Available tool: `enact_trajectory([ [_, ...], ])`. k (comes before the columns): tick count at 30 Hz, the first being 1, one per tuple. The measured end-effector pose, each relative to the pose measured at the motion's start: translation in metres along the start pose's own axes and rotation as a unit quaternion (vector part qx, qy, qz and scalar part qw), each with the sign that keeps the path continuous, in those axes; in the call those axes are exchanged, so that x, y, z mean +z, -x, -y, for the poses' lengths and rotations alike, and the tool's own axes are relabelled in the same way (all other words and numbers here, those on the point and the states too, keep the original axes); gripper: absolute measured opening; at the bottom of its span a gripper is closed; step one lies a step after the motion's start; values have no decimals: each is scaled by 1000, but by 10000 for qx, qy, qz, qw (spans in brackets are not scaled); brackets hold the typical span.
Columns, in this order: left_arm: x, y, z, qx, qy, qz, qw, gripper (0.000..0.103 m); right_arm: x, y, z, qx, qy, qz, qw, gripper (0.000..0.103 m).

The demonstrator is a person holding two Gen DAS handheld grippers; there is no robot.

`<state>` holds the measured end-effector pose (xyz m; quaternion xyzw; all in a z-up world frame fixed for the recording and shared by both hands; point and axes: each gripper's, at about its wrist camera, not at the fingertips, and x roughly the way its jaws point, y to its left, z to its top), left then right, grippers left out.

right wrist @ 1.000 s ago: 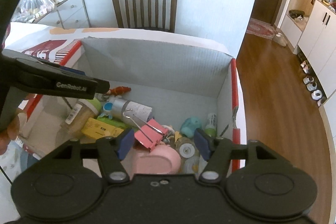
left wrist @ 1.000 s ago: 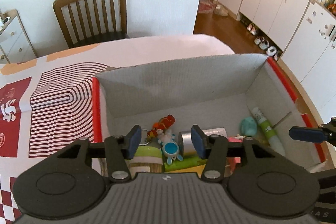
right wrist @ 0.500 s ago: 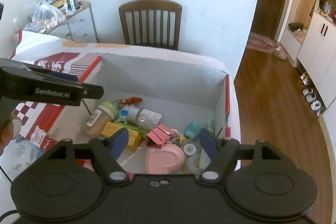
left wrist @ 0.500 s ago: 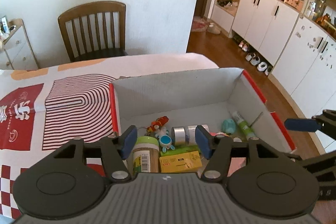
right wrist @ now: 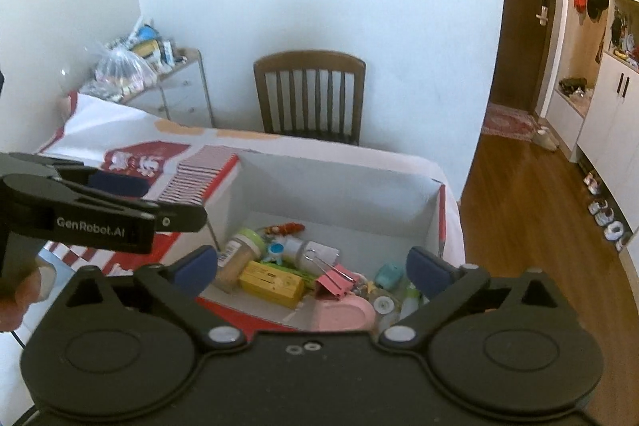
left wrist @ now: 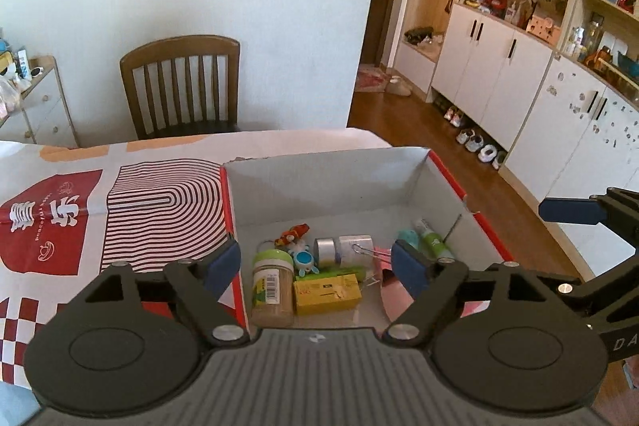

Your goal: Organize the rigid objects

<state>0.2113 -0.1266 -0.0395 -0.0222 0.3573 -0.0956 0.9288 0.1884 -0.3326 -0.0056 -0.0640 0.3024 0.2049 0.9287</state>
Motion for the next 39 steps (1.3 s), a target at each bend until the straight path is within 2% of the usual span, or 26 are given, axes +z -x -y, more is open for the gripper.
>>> enact_trajectory([
  [10, -18, 22, 14, -39, -117, 108, 9999, 86, -15, 36, -5, -19, 157, 546, 9984, 103],
  [13, -22, 30, 19, -86, -143, 182, 9997, 100, -18, 41, -5, -57, 87, 604, 9981, 103],
  [14, -23, 33, 21, -97, -171, 252, 9995, 101, -19, 43, -4, -78, 38, 629, 9980, 103],
  [19, -29, 44, 33, -38, -321, 379, 9988, 101, -27, 51, 0, -136, -176, 702, 9973, 103],
  [25, -33, 55, 42, -16, -277, 376, 9989, 101, -35, 59, 8, -235, -468, 709, 9961, 103],
  [39, -45, 65, 58, 94, -505, 414, 9978, 101, -46, 71, 9, -337, -653, 703, 9948, 103],
])
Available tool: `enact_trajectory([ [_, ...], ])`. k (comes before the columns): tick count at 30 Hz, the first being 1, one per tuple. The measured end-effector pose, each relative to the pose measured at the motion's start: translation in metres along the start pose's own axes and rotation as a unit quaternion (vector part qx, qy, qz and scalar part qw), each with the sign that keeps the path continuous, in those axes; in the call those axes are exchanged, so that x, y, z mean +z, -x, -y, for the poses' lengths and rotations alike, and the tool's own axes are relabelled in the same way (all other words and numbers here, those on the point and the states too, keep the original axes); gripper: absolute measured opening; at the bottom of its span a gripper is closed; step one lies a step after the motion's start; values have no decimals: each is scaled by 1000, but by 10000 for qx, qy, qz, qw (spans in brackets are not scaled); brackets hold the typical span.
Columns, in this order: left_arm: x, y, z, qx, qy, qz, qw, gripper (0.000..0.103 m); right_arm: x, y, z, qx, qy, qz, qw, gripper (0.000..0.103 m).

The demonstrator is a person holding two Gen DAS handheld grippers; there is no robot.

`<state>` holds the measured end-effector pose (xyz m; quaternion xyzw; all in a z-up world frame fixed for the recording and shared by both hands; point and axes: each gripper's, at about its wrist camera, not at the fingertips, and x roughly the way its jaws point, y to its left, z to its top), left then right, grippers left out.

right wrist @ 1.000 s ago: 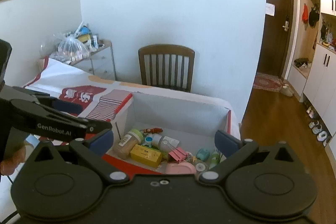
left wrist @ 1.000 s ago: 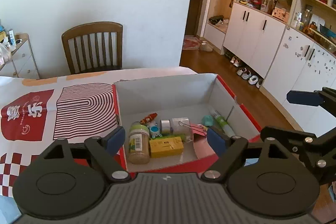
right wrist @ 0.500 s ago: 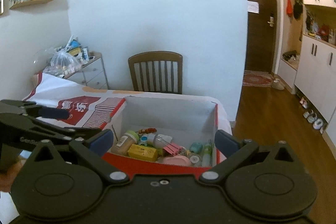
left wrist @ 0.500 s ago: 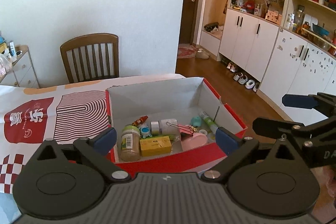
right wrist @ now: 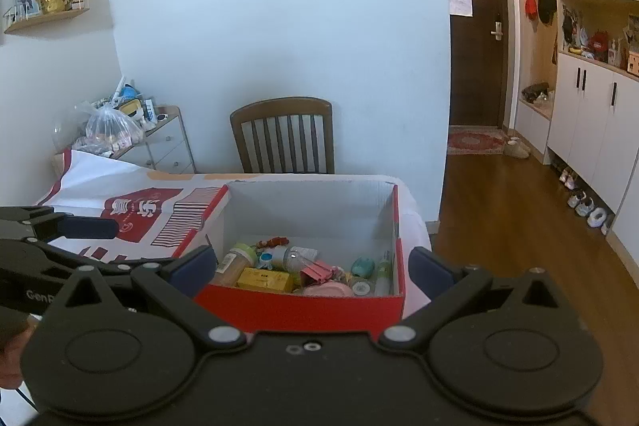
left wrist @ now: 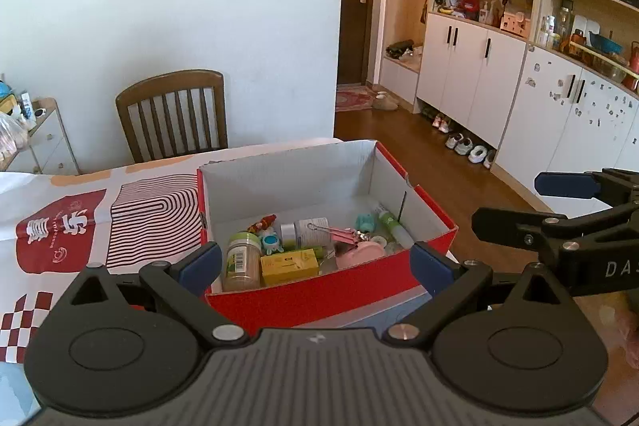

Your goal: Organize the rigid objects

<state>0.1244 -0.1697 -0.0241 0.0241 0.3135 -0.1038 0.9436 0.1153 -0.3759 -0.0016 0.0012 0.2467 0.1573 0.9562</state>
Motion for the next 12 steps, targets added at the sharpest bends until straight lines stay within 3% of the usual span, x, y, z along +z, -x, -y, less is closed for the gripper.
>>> enact_trajectory([
  [12, -2, 2, 3, 0, 27, 24, 10000, 101, -1, 1, 1, -29, -98, -33, 9999, 103],
])
